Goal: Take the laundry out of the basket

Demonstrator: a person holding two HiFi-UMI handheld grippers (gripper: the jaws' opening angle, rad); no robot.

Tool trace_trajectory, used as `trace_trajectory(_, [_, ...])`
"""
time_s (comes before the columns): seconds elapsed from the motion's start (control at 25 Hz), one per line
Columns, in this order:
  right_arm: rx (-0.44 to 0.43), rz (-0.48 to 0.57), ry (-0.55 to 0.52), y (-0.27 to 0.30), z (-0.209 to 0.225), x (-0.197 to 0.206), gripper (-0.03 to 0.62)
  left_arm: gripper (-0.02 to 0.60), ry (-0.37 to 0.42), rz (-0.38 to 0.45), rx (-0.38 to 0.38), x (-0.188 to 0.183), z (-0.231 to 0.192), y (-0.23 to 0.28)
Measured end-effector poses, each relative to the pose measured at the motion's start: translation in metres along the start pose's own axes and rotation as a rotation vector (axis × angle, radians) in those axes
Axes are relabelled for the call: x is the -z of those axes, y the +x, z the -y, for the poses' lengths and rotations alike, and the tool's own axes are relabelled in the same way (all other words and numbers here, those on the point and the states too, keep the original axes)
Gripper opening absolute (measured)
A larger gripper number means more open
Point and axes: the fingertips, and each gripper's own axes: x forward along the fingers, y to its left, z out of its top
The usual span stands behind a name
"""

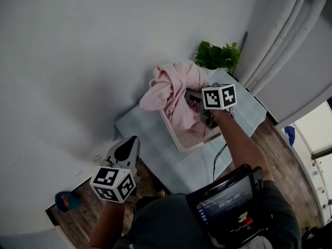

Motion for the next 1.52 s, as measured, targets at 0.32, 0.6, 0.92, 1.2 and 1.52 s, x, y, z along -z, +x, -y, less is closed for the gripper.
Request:
trace_trajectory(0.32, [-0.028, 0.080, -0.035, -0.040, -0.019, -0.034, 0.212, 0.009, 0.026, 0.023, 0.010, -0.009, 0.018, -0.007])
trace_trajectory(0.6, [-0.039, 0.171, -0.062, -0.083, -0.039, -0.067, 0.212, 0.009, 0.051, 0.043, 0.015, -0.019, 0.026, -0.012])
trace_trajectory(0.92, [-0.077, 0.374, -0.067, -0.204, -0.085, -0.165, 0.212, 0.009, 0.099, 0.102, 0.044, -0.072, 0.067, -0.021])
trace_trajectory(1.2, [-0.062, 0.473, -0.183, -0.210, -0.110, -0.176, 0.213, 0.009, 0.106, 0.163, 0.098, -0.060, 0.028, 0.020])
trace_trajectory(1.52, [0.055, 0.499, -0.149, -0.211, -0.111, -0.176, 0.212, 0.009, 0.098, 0.144, 0.208, -0.074, 0.004, 0.050])
